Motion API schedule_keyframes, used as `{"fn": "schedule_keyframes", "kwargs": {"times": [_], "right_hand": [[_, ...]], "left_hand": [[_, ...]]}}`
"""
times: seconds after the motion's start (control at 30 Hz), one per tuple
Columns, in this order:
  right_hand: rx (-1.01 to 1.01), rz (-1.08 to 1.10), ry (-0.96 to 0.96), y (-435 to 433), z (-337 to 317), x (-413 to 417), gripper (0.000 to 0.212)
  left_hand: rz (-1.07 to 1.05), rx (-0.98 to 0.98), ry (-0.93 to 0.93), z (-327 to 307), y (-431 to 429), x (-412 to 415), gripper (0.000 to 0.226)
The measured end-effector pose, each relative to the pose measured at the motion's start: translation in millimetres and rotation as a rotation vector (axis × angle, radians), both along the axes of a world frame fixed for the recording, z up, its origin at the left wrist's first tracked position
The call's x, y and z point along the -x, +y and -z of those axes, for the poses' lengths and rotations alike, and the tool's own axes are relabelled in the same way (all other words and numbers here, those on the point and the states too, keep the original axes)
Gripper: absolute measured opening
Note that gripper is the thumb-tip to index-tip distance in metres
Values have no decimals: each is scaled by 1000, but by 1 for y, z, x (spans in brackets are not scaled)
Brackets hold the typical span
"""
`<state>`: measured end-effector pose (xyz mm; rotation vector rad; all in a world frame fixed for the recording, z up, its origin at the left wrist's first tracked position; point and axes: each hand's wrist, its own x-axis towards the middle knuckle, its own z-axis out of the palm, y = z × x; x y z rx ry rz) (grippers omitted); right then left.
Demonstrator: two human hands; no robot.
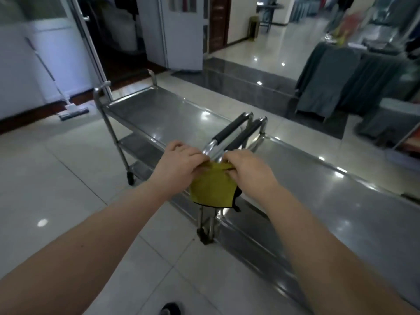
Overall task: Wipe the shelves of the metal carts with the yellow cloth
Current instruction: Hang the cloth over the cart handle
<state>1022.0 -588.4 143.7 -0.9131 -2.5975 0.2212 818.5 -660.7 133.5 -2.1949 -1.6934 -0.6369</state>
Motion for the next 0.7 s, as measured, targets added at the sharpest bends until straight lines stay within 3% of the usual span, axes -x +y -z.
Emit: {"fn": "schedule_keyframes", "kwargs": {"times": [0.2, 0.5, 0.7], "right_hand": [[-94, -128, 11, 10, -45, 123, 16], [-114, -144, -9, 20, -81, 359, 11], [-28, -208, 40, 41, -89, 485, 30]], "left_hand": [[-129, -124, 107, -45, -17, 100, 19], [-335, -76, 100, -74, -23, 307, 22], [-444, -39, 31, -86, 5, 429, 25]]}}
